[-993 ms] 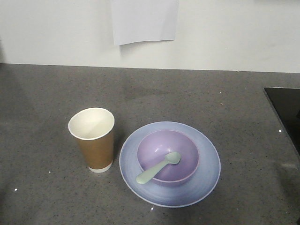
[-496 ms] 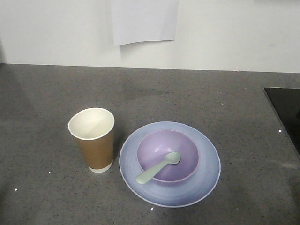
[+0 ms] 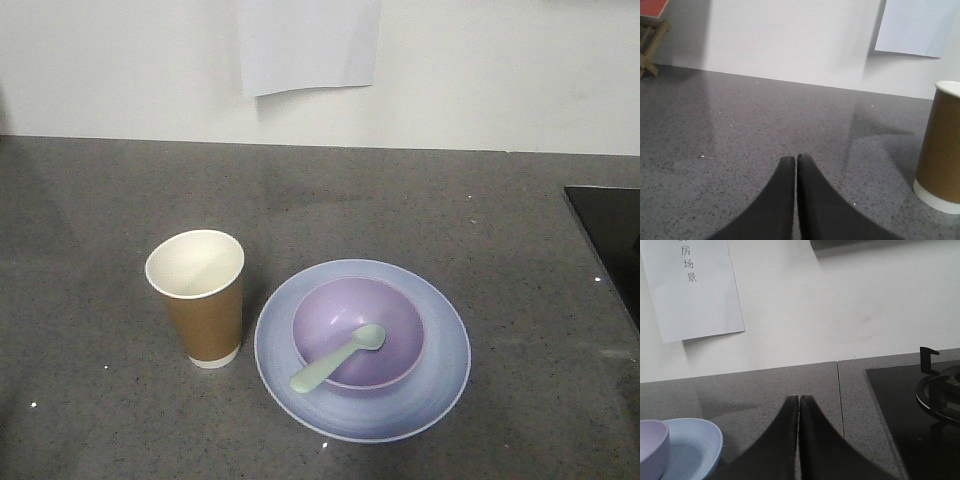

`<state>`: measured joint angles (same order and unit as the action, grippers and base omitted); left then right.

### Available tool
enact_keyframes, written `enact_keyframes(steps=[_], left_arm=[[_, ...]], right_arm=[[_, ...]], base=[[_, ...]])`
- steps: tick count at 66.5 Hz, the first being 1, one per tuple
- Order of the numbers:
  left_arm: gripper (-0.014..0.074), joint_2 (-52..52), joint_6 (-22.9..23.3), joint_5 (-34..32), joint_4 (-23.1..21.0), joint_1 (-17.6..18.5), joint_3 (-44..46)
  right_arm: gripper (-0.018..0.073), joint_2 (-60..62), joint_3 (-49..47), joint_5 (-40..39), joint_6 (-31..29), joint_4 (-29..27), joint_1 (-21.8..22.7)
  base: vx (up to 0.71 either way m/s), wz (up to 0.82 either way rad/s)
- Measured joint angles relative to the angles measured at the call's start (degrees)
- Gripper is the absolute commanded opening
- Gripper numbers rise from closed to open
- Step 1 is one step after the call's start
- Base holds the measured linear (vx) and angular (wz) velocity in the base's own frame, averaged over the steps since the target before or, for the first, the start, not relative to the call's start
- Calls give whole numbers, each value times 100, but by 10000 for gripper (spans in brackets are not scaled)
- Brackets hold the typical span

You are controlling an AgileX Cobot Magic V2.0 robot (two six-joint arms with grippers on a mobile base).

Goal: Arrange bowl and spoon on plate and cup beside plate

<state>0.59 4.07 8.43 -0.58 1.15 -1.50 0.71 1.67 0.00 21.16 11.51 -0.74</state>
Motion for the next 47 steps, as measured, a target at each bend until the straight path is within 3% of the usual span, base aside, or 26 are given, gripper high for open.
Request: enact_keyframes(steps=[21, 47], left_arm=[[-6, 0, 0, 0, 0, 0, 0], [-6, 0, 0, 0, 0, 0, 0]], right_arm=[[-4, 0, 0, -302, -74, 12, 346], [-4, 0, 0, -362, -92, 30, 357]], base=[[0, 0], [0, 0]])
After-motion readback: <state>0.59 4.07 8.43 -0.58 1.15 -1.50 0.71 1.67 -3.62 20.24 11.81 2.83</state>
